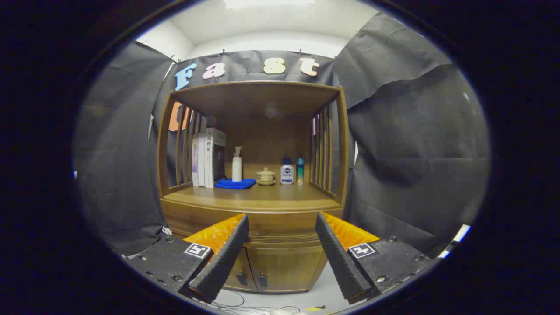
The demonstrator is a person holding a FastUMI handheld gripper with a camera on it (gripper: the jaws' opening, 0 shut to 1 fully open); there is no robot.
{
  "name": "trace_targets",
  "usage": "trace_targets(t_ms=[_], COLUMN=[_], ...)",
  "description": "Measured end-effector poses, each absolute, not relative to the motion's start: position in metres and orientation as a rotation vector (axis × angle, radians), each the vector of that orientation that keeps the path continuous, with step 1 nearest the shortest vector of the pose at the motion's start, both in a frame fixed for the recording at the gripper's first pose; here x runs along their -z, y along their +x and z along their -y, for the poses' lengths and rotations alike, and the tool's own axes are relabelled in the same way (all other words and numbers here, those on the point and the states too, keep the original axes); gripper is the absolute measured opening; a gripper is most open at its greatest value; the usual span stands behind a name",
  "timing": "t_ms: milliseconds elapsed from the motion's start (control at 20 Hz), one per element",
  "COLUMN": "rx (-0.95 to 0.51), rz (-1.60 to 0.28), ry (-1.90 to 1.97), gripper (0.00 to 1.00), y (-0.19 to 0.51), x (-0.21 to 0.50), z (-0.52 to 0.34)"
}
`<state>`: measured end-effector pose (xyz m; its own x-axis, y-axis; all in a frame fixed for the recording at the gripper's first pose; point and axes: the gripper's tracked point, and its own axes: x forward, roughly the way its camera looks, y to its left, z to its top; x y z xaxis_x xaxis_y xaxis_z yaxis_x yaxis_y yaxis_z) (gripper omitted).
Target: Pull open the drawer, take out the items inside it, and place them on the countertop above the cabinet.
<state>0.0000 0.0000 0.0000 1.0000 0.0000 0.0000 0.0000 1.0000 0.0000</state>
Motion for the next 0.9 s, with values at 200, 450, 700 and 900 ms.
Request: trace_targets(t_ms=[200,450,700,900], rx=[0.002,0.000,-0.004,-0.016], rz=[0.004,0.012,0.000,-0.003], ry=[-0.002,-0.006,-0.012,-0.019], gripper=[1.00,1.00,1.00,1.00], y=[0.001,0.004,0.013,0.033], x=[-0.002,-0.005,0.001,0.011], z=[0.001,0.000,-0.005,-0.016])
